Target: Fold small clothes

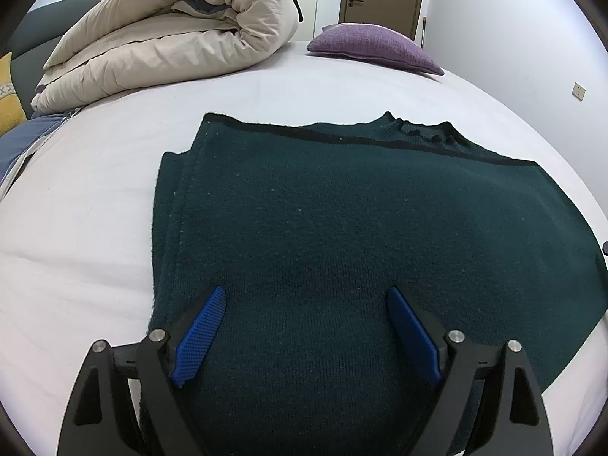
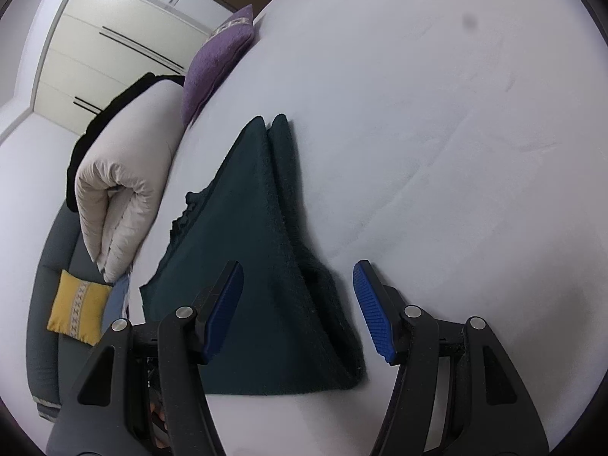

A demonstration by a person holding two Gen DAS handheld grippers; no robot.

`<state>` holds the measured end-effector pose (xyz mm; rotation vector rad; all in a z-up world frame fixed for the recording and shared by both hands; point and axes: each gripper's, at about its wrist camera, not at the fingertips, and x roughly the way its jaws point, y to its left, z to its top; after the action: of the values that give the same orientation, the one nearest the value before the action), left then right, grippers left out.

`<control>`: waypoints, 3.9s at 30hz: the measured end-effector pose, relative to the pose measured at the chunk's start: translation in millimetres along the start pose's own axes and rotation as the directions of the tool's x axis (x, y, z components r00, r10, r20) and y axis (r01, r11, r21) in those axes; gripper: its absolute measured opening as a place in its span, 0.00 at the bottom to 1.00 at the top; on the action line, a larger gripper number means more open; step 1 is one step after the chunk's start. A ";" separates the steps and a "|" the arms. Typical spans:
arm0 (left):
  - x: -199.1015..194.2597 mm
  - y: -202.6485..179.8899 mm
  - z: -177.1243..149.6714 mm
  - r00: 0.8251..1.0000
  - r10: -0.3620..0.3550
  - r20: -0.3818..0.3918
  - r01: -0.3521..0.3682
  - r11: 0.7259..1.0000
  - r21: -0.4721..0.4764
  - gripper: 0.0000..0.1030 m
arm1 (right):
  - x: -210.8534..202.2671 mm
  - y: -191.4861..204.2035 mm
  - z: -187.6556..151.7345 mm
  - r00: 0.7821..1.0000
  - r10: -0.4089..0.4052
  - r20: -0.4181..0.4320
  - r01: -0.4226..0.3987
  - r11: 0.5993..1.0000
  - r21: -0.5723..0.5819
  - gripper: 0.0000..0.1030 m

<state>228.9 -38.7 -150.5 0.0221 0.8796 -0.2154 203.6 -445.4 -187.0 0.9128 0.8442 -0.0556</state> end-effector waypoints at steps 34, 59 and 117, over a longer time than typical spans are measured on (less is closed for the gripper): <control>-0.2 1.2 0.8 1.000 -0.016 0.002 0.016 1.000 -0.007 0.87 | 40.2 -7.2 -9.3 0.976 0.141 -0.165 -0.108 0.974 0.199 0.24; 0.1 0.1 0.3 1.000 -0.014 0.003 0.014 1.000 -0.008 0.87 | 48.2 16.8 -12.5 0.991 0.024 -0.134 -0.013 0.996 0.088 0.13; 10.9 65.0 61.4 0.842 -0.536 0.058 0.486 0.708 -0.512 0.81 | 164.5 308.0 -134.5 0.961 -0.210 -0.179 0.051 0.772 -0.634 0.13</control>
<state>295.2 16.3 -124.2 -0.7323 1.0040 -0.5017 350.2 -105.5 -132.0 0.2229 1.0650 0.2134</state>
